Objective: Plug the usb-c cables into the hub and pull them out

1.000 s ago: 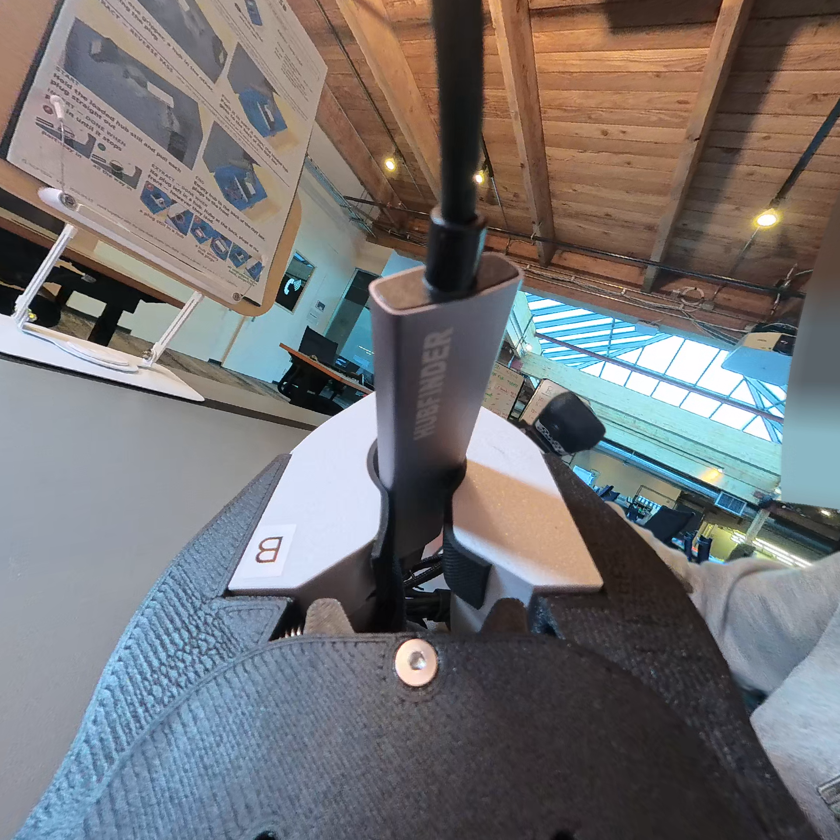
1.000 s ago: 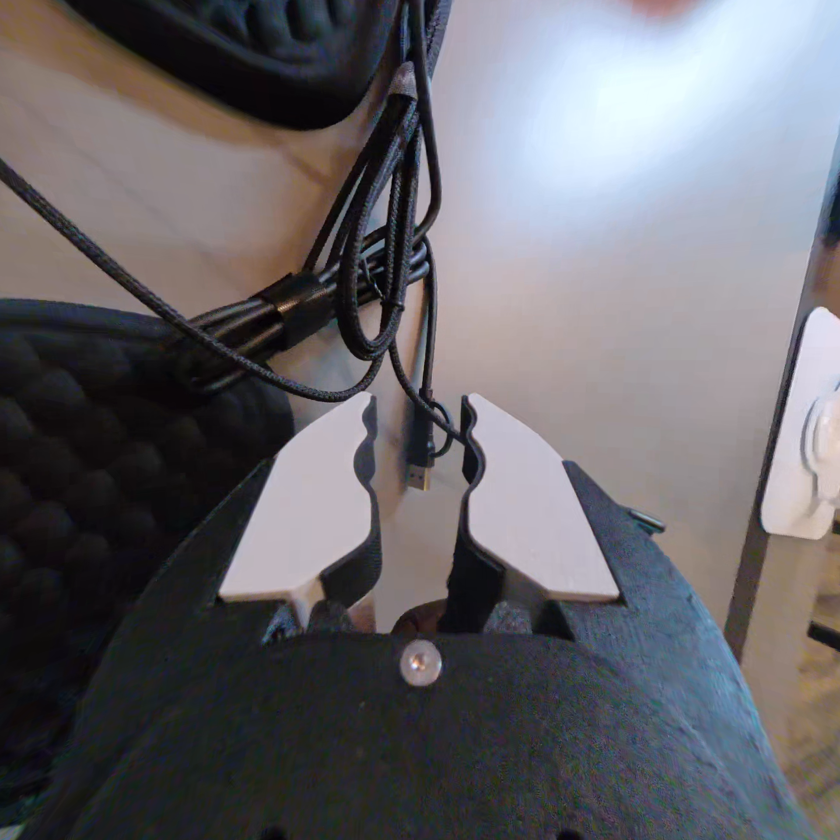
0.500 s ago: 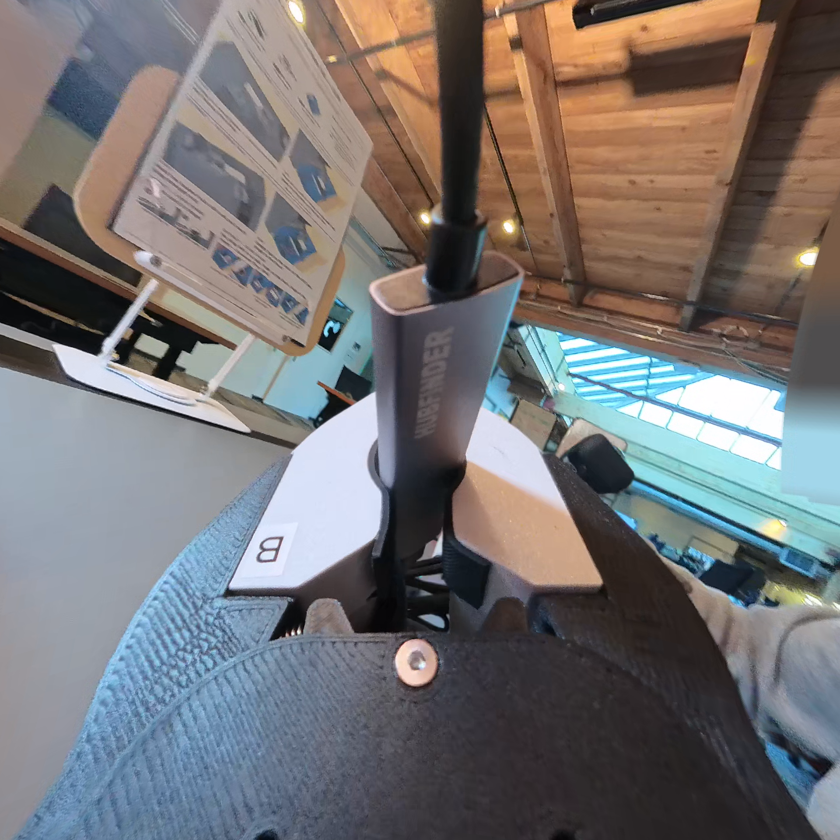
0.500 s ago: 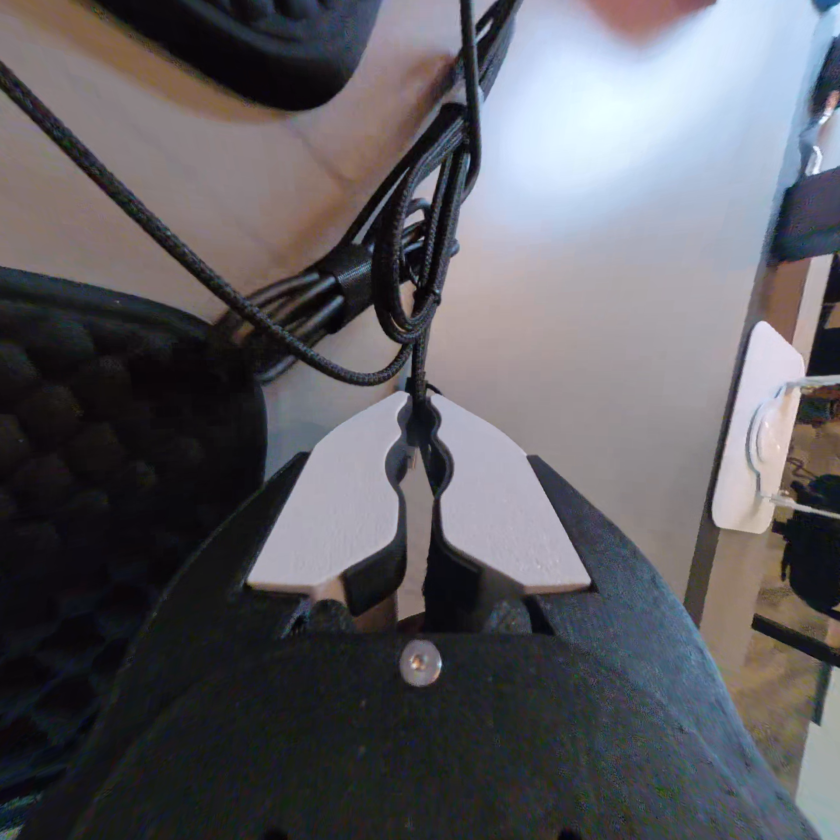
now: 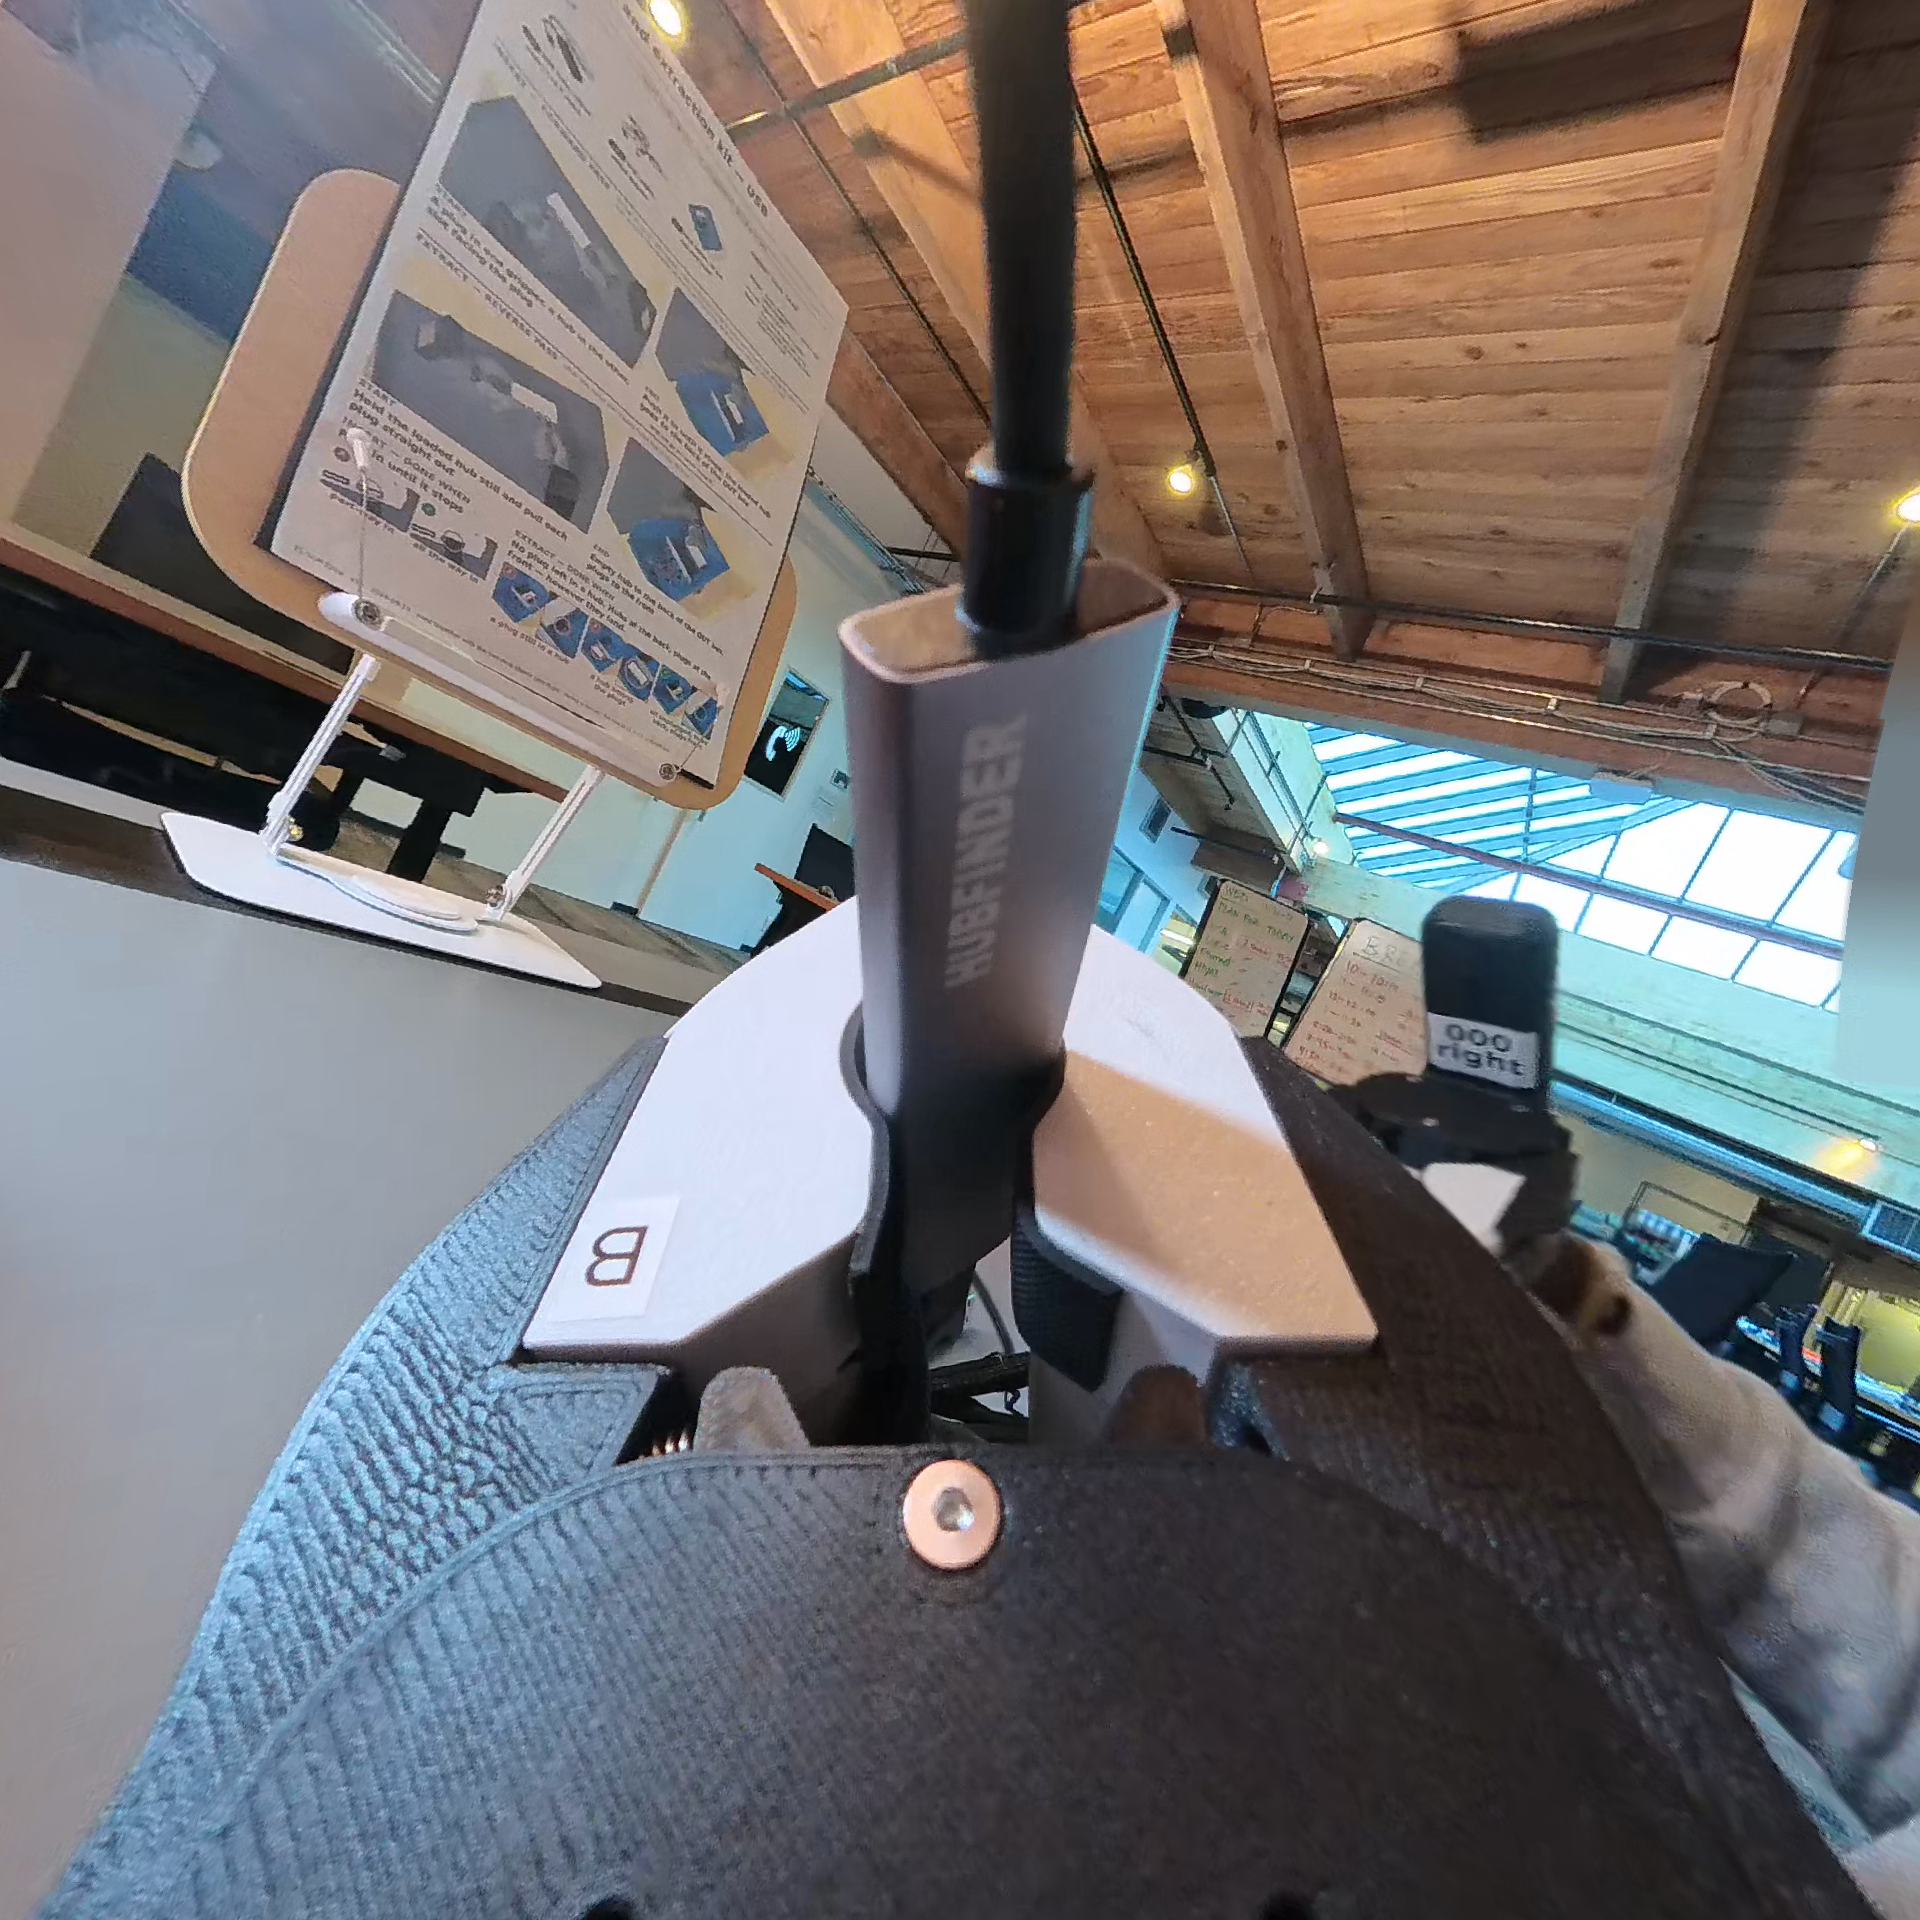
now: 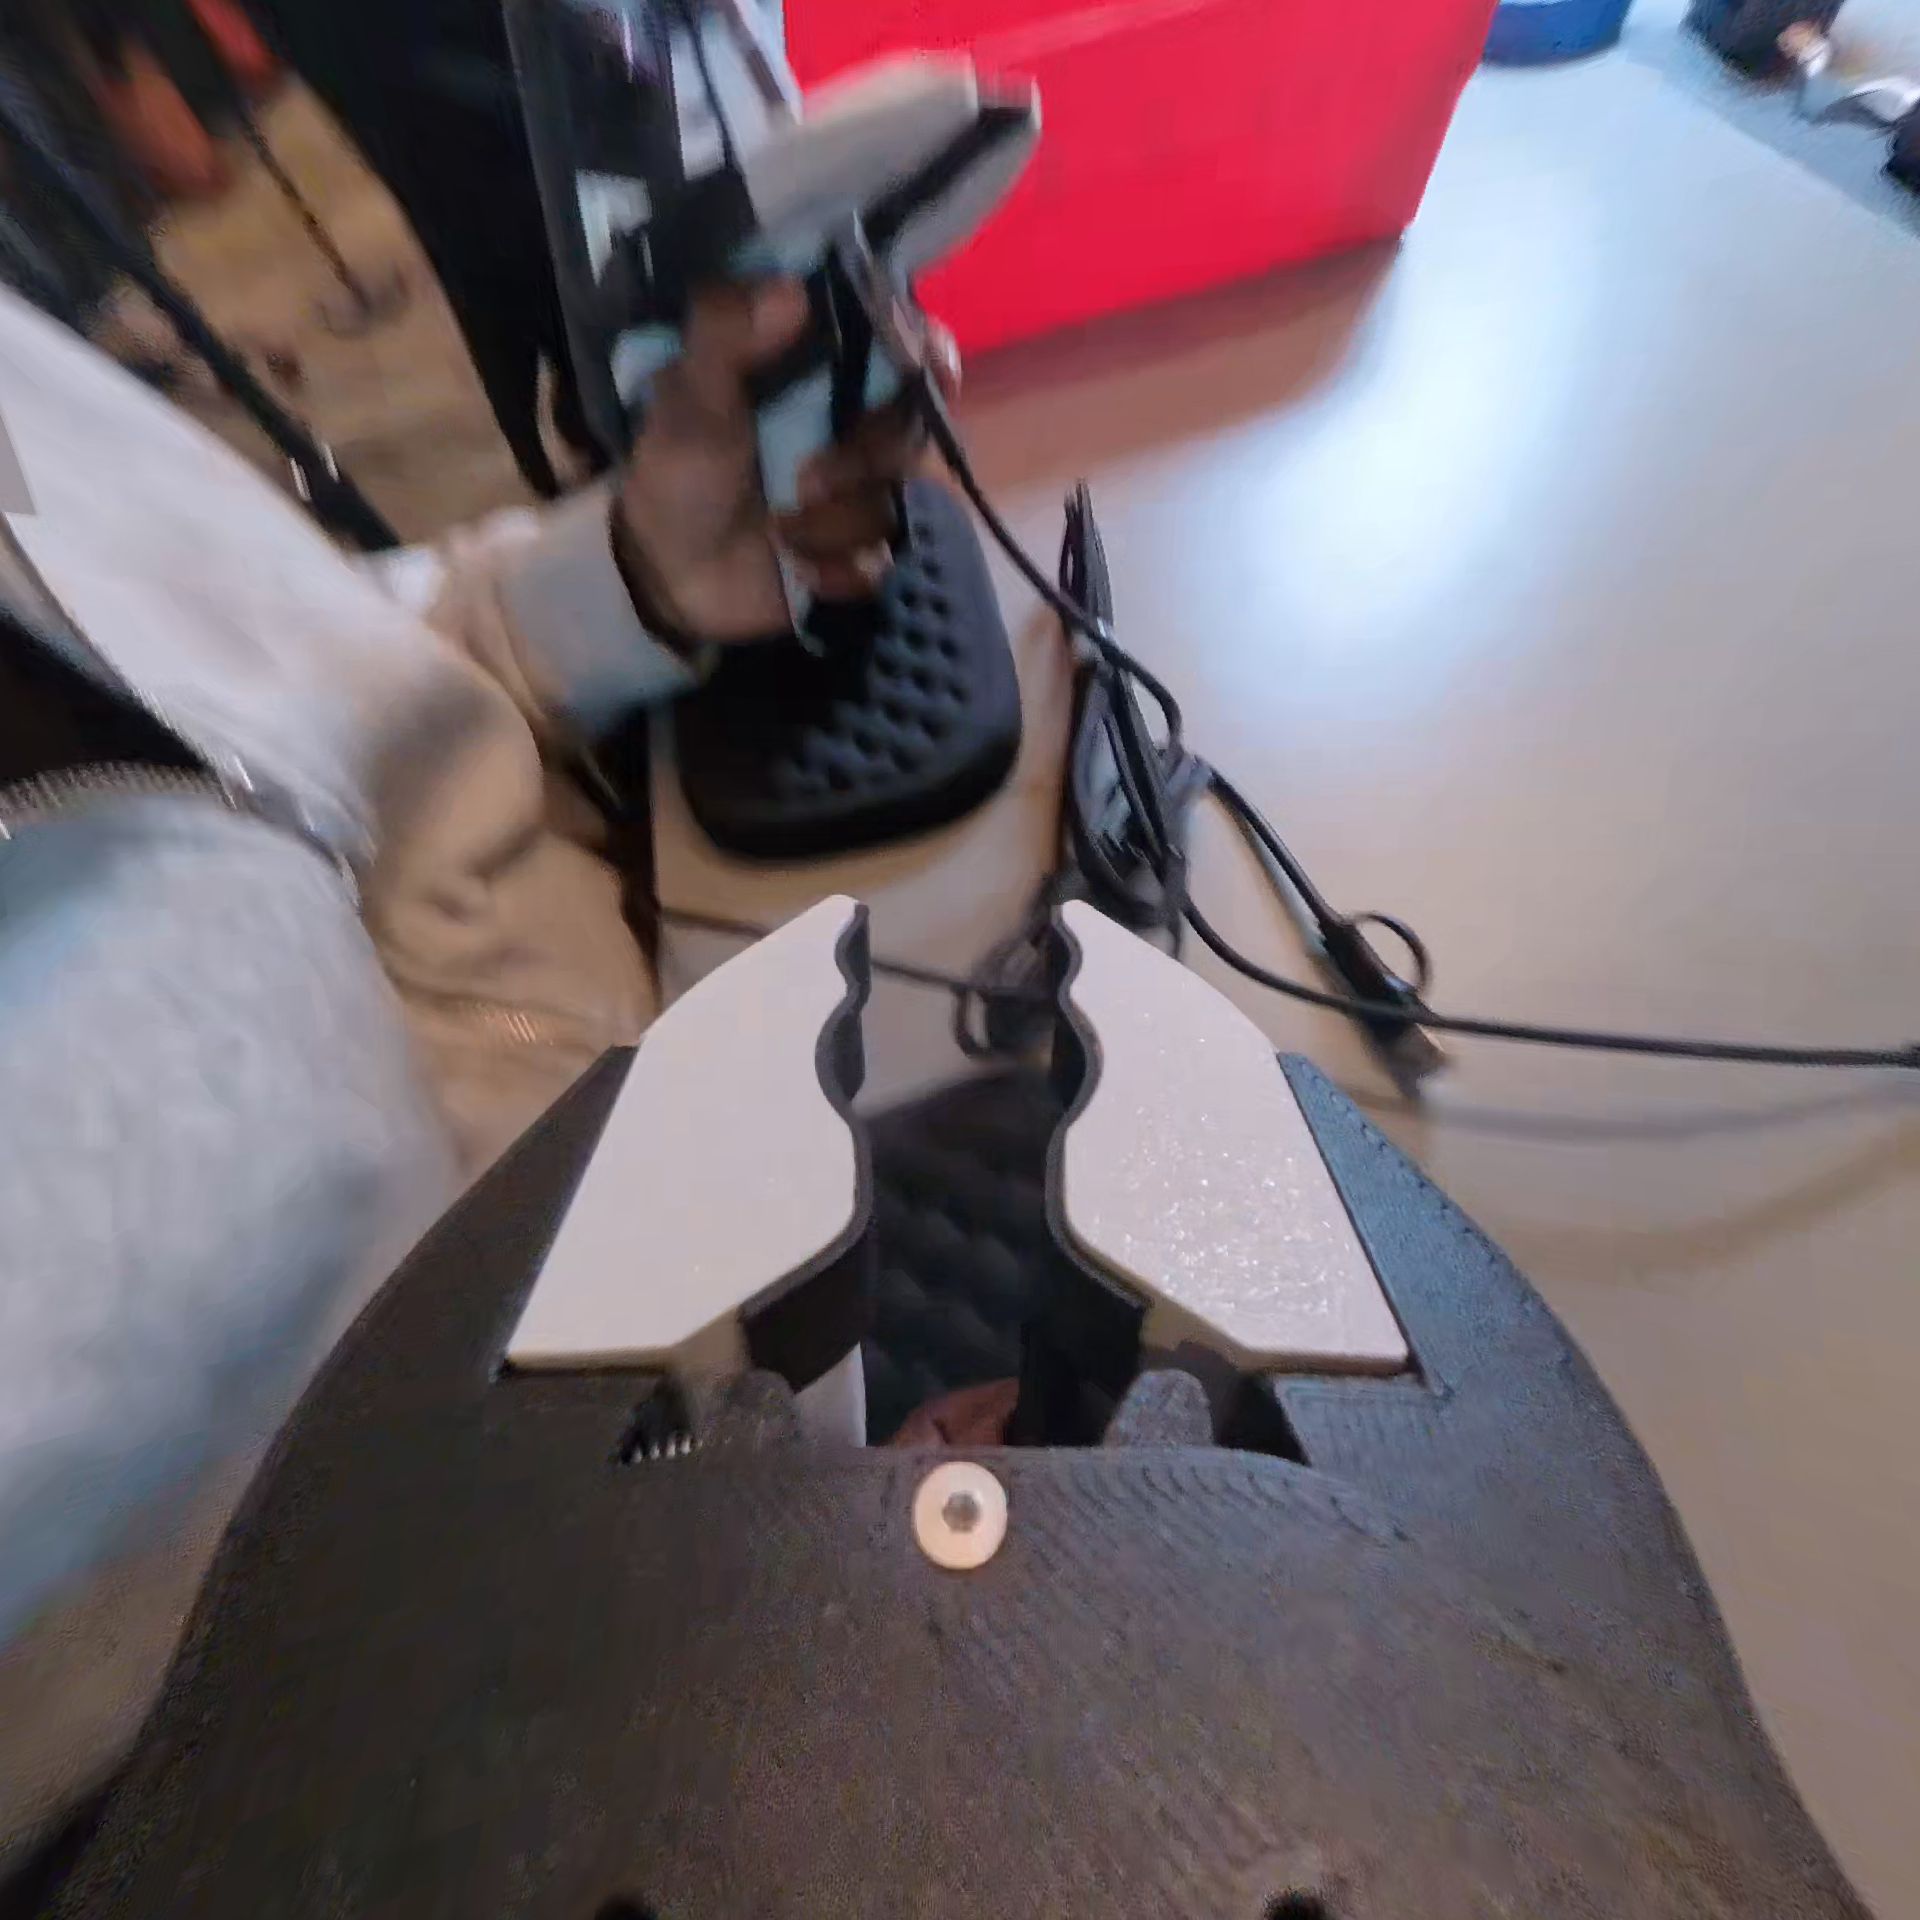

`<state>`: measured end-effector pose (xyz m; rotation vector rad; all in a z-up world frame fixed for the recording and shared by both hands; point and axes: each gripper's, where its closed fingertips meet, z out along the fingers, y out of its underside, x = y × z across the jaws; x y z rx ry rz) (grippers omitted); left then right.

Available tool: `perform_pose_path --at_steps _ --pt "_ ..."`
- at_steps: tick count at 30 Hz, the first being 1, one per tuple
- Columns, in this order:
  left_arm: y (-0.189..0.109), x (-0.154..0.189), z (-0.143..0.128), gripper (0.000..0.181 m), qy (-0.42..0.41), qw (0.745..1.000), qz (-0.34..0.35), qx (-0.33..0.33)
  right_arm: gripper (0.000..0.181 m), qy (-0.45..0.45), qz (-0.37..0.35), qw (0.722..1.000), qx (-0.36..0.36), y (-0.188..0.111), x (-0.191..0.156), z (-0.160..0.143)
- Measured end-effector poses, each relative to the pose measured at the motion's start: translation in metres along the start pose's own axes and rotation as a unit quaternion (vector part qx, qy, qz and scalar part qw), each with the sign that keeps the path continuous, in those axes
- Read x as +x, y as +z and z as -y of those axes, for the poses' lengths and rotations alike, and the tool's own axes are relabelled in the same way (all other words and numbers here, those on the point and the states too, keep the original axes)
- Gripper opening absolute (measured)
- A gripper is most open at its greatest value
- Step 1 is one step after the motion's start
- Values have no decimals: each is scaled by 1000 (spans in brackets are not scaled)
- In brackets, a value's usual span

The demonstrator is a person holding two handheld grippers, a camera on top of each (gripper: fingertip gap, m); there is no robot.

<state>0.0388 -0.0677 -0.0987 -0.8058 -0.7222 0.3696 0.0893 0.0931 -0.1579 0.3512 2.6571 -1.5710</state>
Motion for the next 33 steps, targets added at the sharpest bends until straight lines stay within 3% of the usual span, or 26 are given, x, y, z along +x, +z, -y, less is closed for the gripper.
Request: perform_pose_path --at_steps 1,3,8,11,13,18,21,23,27,33 --pt "0 1 -1 18 3 1000 0 -1 30 30 -13 999 18 6 -6 9" --pt "0 2 -1 18 10 1000 -2 -5 29 56 -65 996 -6 21 -8 12" --pt "0 8 -3 18 33 999 -6 -10 43 26 -157 971 -181 59 8 -24" --pt "0 9 -3 17 37 999 -9 -11 29 -13 -203 938 -280 71 24 -53" --pt "-1 7 -3 17 40 999 -2 -10 16 -67 -243 921 -295 71 37 -58" --pt "-12 -15 21 18 48 996 62 47 13 -73 -151 971 -171 44 21 -38" --pt "-18 -26 29 17 6 994 79 78 12 -93 -42 993 -53 13 -4 -24" --pt "-17 -27 29 19 3 994 81 73 10 -89 5 996 31 -5 -15 -11" --pt "-14 -30 23 20 37 992 112 52 8 -98 34 983 153 -25 -19 11" --pt "-13 -33 22 22 21 993 108 45 8 -119 -6 975 188 -34 -9 22"
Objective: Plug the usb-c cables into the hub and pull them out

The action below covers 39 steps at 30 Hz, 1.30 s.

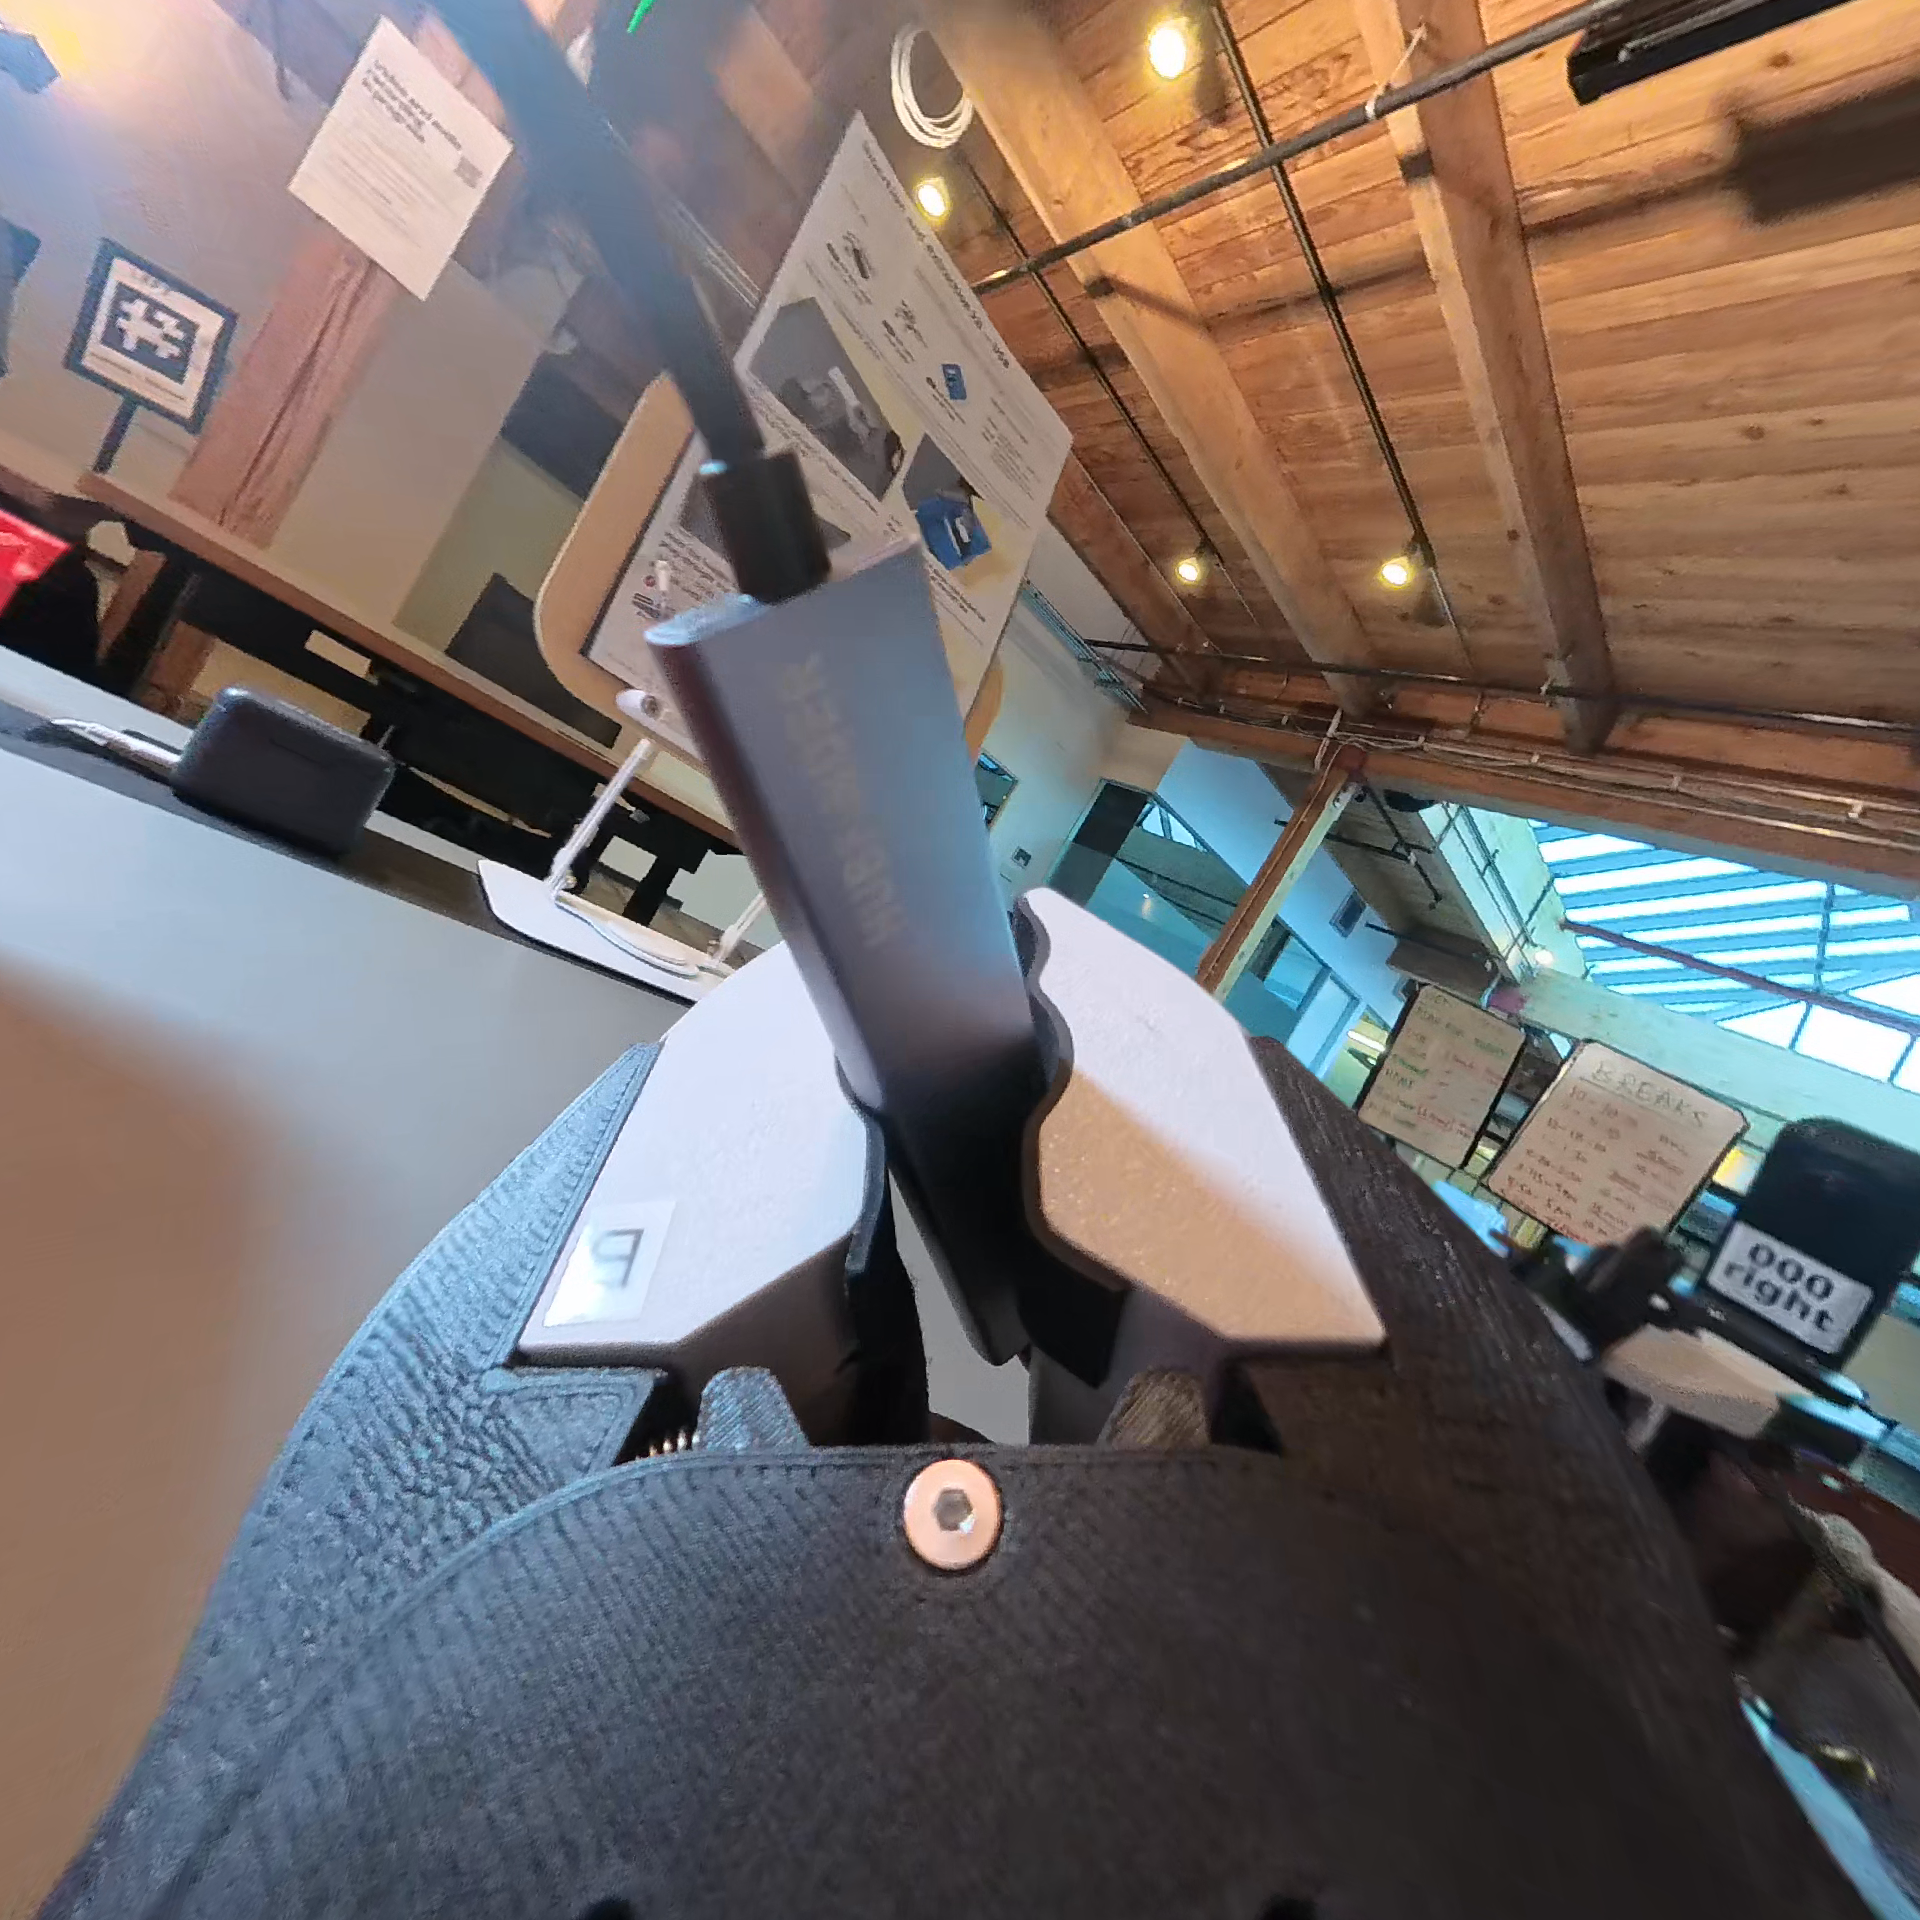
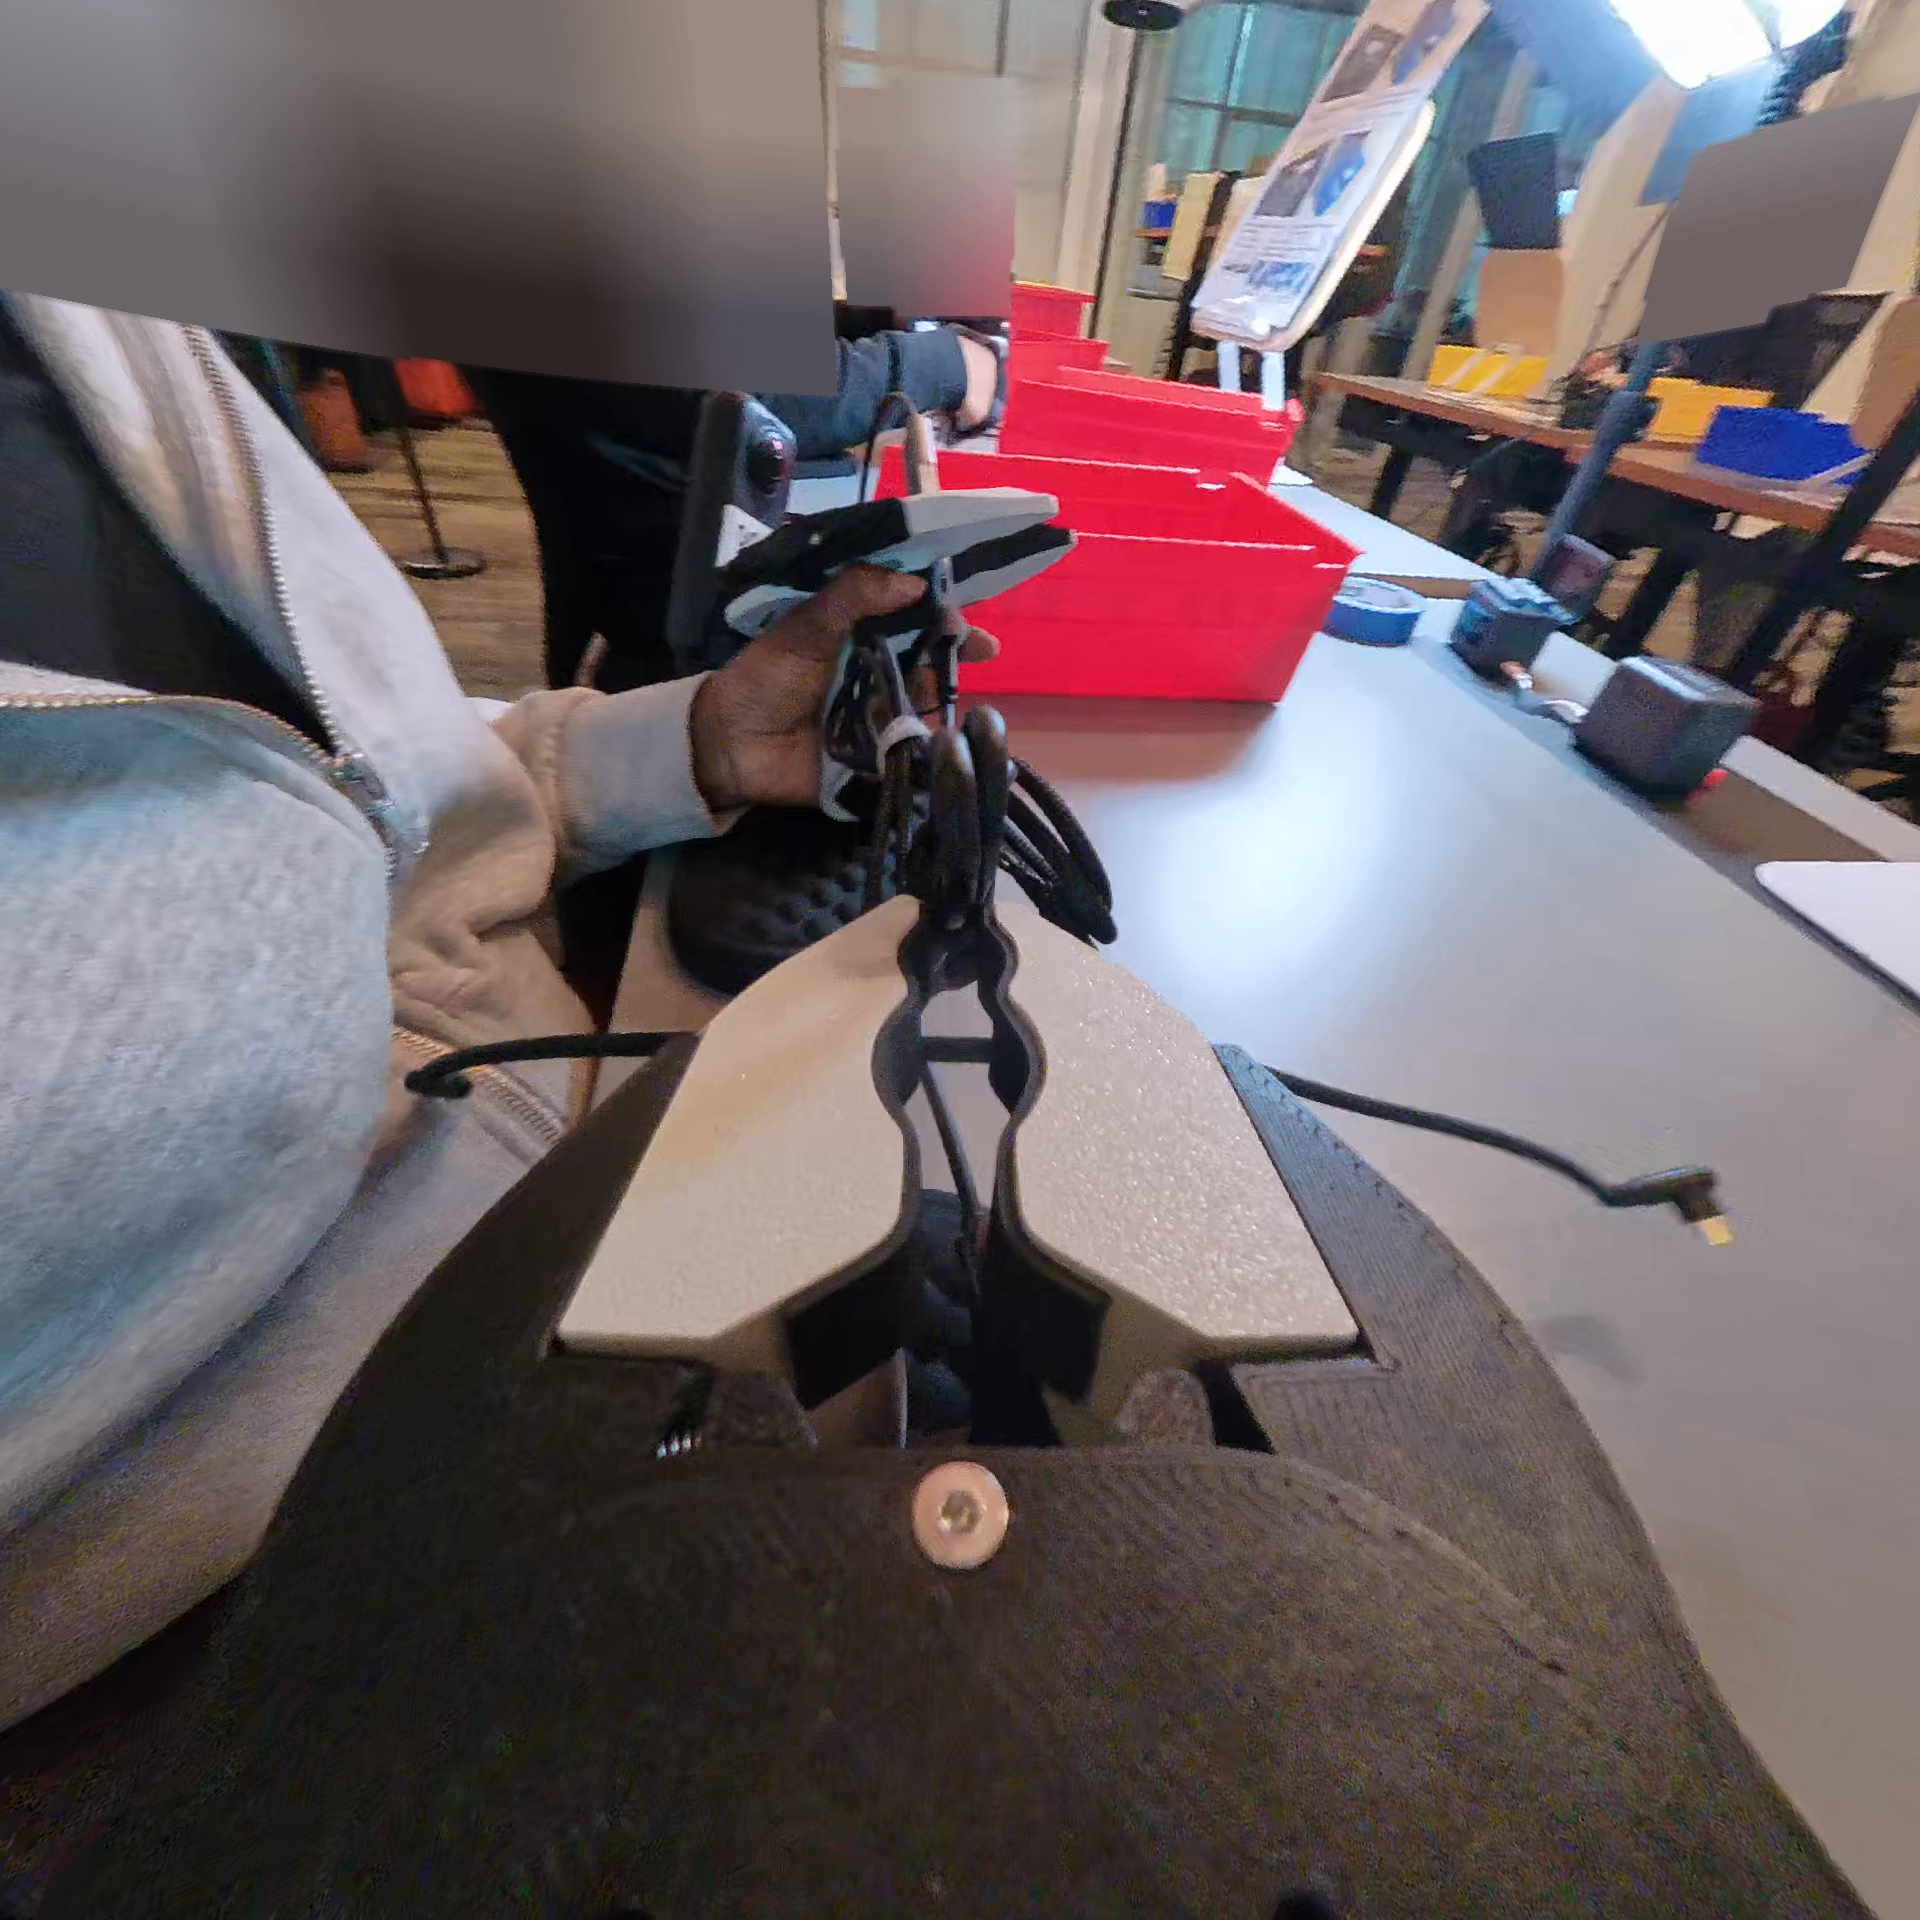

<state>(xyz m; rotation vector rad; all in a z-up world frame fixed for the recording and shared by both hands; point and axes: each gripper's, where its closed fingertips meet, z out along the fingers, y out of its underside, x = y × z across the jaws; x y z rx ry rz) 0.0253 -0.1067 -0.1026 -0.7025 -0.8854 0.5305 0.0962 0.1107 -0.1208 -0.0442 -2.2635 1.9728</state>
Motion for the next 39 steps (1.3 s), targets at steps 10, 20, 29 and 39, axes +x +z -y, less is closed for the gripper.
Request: perform_pose_path --at_steps 10,20,29,39 --pt "-3 -20 8 13 94 993 76 -7 0 26 -22 967 251 -49 16 86" --pt "-3 0 10 16 106 994 6 8 24 25 -103 993 53 -28 41 39" --pt "-11 20 24 16 55 994 -79 60 35 81 67 986 -128 31 27 -22" --pt "-25 64 33 16 49 968 -223 99 39 341 252 842 -335 97 22 -77"
